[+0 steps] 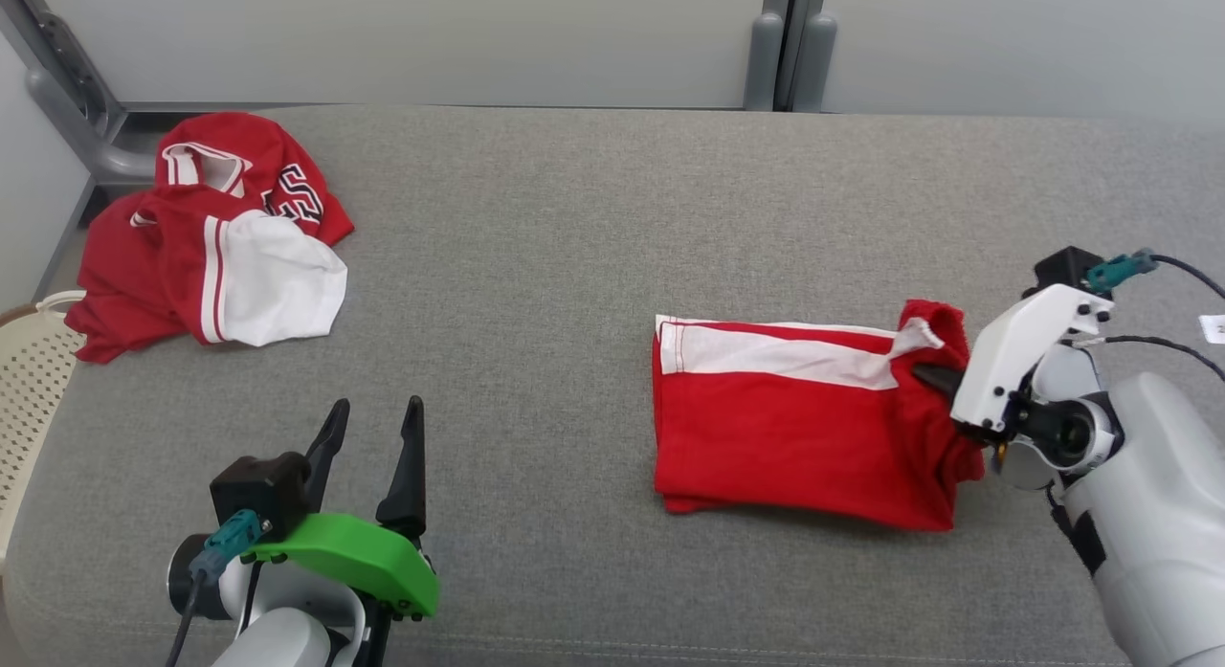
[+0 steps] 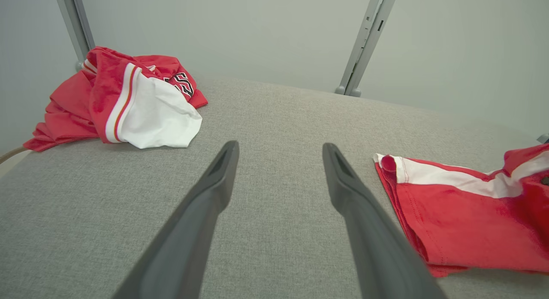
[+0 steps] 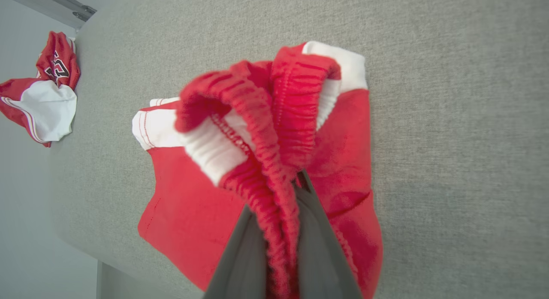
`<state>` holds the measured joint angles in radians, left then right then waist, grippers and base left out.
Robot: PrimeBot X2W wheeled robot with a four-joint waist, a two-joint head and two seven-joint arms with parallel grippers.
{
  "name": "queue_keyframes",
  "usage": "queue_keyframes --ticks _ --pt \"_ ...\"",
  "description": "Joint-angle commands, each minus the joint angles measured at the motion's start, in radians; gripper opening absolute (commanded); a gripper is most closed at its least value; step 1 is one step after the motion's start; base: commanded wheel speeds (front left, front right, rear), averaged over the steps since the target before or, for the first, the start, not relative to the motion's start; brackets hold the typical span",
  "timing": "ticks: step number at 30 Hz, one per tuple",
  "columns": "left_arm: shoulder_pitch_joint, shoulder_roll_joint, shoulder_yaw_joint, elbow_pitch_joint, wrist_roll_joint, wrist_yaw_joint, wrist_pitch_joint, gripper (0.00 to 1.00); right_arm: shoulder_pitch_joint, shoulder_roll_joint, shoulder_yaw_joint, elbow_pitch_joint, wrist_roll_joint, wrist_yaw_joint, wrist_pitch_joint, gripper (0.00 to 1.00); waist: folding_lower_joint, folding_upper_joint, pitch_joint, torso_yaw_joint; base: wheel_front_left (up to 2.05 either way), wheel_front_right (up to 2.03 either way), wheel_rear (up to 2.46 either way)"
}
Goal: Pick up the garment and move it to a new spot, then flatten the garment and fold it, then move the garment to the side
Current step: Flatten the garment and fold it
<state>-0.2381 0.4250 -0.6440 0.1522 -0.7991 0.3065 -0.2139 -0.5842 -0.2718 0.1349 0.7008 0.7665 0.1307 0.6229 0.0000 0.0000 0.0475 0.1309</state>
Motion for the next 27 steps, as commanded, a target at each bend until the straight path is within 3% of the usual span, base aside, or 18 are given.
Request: queue_keyframes --ticks 1,7,12,19,27 --pt "0.003 -0.002 0.001 0.002 -0.002 -0.008 -0.006 1.0 -0.009 0.013 -0.006 -0.005 -0.017 0.0 0.009 0.0 0.0 0.0 -0.009 0.008 0.0 0.0 0.0" --pt "0.009 -0.023 -0.012 0.015 -0.006 -0.019 -0.013 1.0 -0.025 0.14 -0.073 0.004 -0.163 0.0 0.073 0.0 0.0 0.0 -0.034 0.054 0.0 0.0 0.0" --pt "-0.004 -0.041 -0.023 0.028 -0.003 -0.031 -0.014 1.0 -0.036 0.194 -0.129 0.009 -0.272 0.0 0.096 0.0 0.0 0.0 -0.039 0.097 0.0 0.0 0.0" --pt "-0.028 -0.064 -0.04 0.046 0.002 -0.047 -0.018 1.0 -0.048 0.219 -0.198 0.037 -0.368 0.0 0.106 0.0 0.0 0.0 -0.037 0.155 0.0 0.0 0.0" --pt "-0.042 -0.089 -0.054 0.071 0.003 -0.06 -0.023 1.0 -0.075 0.219 -0.124 0.105 -0.328 0.0 0.092 0.0 0.0 0.0 -0.038 0.197 0.0 0.0 0.0"
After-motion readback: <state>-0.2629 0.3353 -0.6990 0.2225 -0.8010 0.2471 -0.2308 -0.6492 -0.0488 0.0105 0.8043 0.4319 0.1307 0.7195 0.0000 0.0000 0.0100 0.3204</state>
